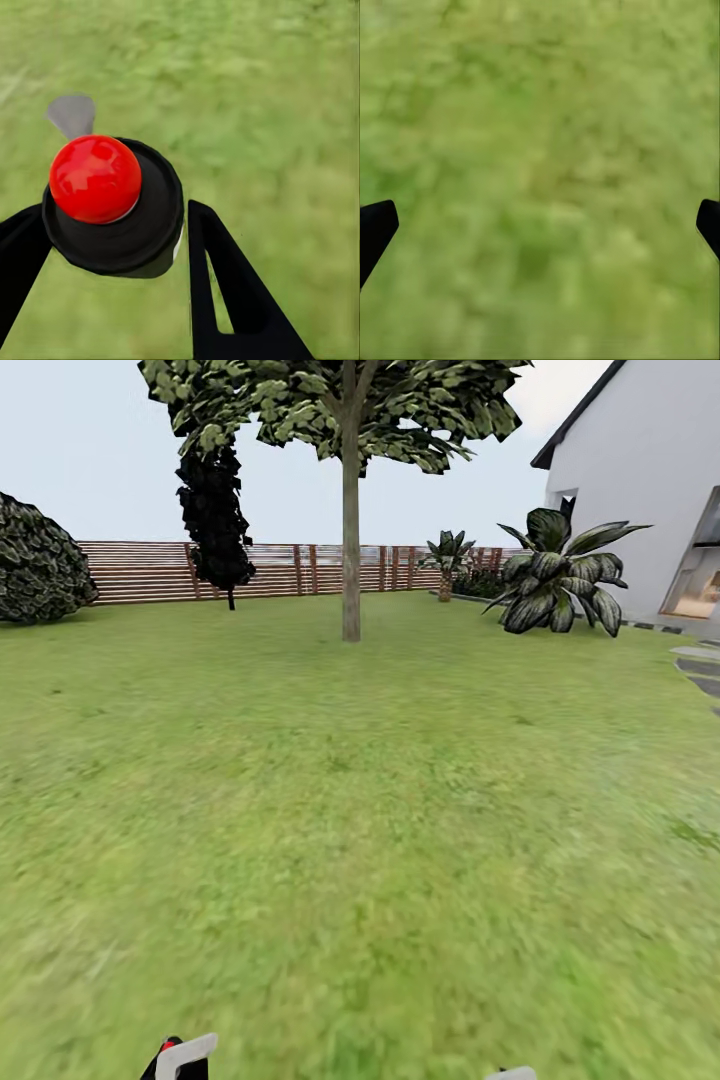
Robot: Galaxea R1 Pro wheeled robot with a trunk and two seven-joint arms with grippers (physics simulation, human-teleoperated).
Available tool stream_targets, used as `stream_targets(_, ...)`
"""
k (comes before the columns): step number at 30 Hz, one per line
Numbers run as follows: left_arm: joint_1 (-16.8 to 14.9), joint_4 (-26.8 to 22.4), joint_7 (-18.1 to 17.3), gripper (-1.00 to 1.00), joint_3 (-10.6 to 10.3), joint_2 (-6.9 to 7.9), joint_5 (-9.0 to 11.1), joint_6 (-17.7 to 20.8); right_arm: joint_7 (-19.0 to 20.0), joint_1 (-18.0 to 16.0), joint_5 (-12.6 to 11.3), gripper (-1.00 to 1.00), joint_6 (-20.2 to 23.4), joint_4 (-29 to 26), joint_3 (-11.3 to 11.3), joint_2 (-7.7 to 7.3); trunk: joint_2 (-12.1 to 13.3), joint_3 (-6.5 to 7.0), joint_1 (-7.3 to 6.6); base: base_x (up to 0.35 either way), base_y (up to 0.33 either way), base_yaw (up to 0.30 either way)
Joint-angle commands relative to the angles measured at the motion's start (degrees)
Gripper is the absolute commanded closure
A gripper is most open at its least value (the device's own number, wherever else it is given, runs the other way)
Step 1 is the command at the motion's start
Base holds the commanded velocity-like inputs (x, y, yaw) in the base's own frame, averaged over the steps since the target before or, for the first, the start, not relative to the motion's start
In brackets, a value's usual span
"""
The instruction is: In the garden, pick up the pesticide atomizer on the floor and spray pesticide onto both trees until each tree trunk is fully covered.
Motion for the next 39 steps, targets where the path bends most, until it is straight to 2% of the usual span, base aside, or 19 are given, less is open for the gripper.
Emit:
stream_targets(1, -0.04, 0.04, 0.13, 1.0, 0.2, -0.04, -0.32, -0.16, -0.17, -0.03, 0.42, -1.0, -0.14, 0.03, -0.2, 0.01, -0.02, -0.05, 0.02, 0.34, 0.0, 0.0)
stream_targets(39, -0.04, 0.09, -0.39, 1.0, 0.2, 0.04, -0.23, -0.16, -0.16, -0.02, 0.42, -1.0, -0.14, 0.02, -0.2, 0.01, -0.02, -0.05, 0.02, 0.34, 0.0, 0.0)
